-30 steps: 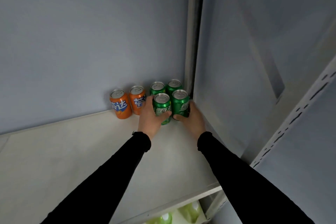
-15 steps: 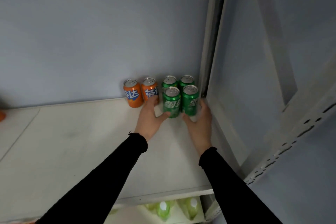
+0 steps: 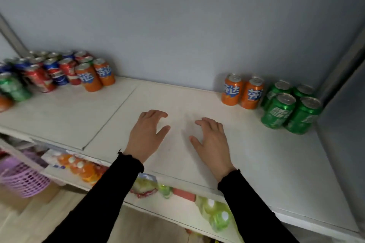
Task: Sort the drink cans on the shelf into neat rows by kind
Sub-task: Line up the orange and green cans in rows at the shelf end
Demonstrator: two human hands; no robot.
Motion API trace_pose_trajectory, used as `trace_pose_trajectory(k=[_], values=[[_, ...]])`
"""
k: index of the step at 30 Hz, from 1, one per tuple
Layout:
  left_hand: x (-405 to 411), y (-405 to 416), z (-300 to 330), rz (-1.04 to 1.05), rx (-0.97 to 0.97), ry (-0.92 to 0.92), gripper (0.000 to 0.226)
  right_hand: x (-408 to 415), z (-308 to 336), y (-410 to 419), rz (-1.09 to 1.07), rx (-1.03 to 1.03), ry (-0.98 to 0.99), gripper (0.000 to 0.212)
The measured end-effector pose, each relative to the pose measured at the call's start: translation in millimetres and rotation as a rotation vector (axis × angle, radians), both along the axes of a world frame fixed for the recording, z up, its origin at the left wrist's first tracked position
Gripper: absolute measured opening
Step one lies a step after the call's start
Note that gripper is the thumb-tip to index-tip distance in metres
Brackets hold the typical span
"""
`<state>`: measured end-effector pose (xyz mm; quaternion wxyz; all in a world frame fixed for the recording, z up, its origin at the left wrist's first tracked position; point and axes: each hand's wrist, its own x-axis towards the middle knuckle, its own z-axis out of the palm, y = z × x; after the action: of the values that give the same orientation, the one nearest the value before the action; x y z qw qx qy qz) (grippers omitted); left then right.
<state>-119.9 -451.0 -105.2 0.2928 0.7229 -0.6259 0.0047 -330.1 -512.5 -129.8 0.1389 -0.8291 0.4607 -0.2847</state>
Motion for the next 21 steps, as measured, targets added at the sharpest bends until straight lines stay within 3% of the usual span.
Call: trace_pose_trajectory(k=[12,21], values=[[254,142,-1,0.211,0.032,0.050,0.033,267,9,97,0.214,0.058,-0.029,0.045],[376,185,-16,0.287,0.043,0.161,0.035,405,15,124,0.304,0.097,-0.049,0.046]])
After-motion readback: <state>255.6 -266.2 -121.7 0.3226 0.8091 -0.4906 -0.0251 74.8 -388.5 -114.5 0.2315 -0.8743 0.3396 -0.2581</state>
